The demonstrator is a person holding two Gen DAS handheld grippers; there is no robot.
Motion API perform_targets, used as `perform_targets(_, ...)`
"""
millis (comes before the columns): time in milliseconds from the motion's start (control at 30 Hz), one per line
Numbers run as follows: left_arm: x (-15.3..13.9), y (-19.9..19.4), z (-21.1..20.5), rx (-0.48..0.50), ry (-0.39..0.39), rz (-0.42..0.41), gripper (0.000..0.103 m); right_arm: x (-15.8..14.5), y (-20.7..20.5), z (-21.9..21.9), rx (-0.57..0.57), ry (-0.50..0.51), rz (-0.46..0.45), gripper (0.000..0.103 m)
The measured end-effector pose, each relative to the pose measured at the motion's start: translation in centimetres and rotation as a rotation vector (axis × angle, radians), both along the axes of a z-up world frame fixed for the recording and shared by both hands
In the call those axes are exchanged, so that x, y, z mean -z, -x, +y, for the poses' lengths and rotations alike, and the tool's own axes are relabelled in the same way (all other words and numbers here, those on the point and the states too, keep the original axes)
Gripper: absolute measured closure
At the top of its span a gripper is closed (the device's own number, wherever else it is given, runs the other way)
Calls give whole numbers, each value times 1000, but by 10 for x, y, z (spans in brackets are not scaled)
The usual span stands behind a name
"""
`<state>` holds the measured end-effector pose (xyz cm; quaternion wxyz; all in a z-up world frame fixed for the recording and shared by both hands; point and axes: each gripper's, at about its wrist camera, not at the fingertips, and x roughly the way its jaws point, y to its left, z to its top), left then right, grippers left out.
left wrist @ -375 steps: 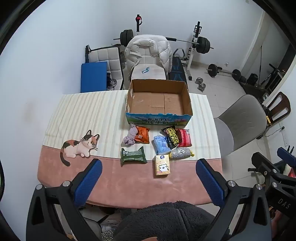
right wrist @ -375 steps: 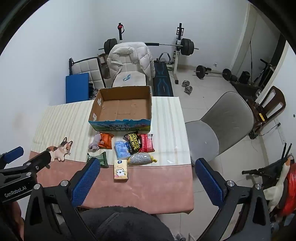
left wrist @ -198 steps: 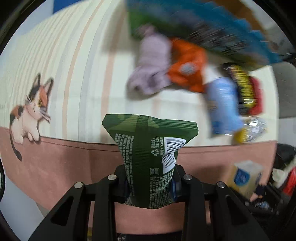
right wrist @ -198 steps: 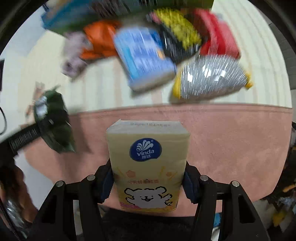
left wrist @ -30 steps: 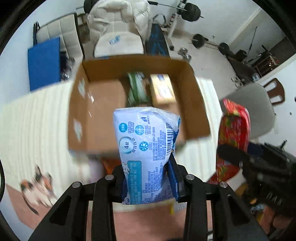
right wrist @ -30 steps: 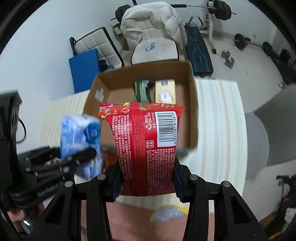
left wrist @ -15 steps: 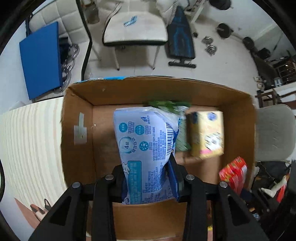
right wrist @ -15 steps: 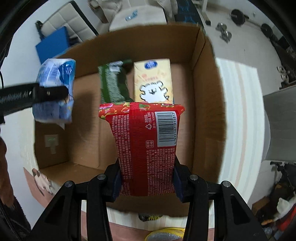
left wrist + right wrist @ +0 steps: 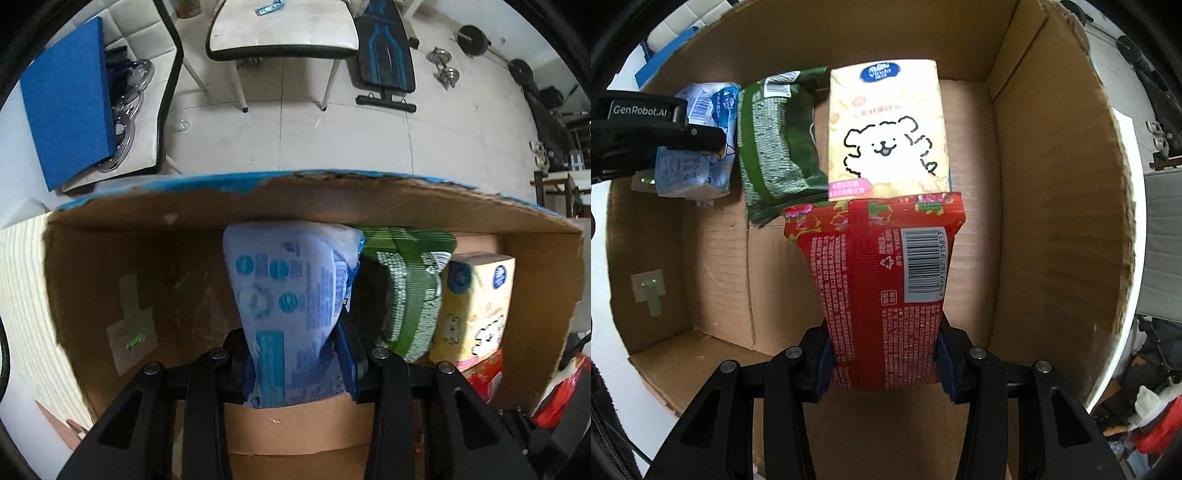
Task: Organize soft objects
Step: 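Lower both packs into the box beside the tissue pack and release, then grasp the black shoe shine pack with the right tool while the left grasps the orange bag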
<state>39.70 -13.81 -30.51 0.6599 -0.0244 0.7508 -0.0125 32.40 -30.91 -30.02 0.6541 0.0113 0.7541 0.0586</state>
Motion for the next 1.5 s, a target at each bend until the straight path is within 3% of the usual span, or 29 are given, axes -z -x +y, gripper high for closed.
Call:
perform_targets(133,7,-4,5,-40,10,28,60,4,-6,-1,15,14,25,53)
perform_targets(300,-2,-3,11,-61,16,25,55,-6,-16,1,30,0,10,36)
perform_targets(367,-8,-3,13,-58,24,15,44,-12,-18,3,32,-4,5,31)
perform_targets(433,-18,-2,15,-55,20,-11,26,-18,-18,6,30,-8,1,26)
perform_targets(500,-32,1,17,-42,1,-48,13,-25,-17,10,26,0,-10,13)
perform_targets(567,-45,5,20,-29,-13,-86,7,-33,-16,15,17,4,-31,5)
perform_targets(633,-54,11,21,-15,-19,-114,6,-42,-15,16,22,3,-52,0)
perform_targets(800,-79,45,24,-7,25,-170,5,-64,-2,22,11,19,-129,0)
perform_targets(1033,-119,93,17,30,26,-277,5,-98,13,9,6,16,-220,0)
perform_targets(1167,-152,122,19,16,38,-350,5,-132,30,9,7,-28,-282,0)
perform_targets(1267,-171,149,29,14,-16,-394,5,-149,52,8,-23,-119,-301,0)
perform_targets(1400,-163,198,49,-13,-127,-407,5,-159,101,5,-87,-105,-354,0)
perform_targets(1500,-125,227,61,-46,-101,-324,5,-144,128,-1,-84,-105,-338,0)
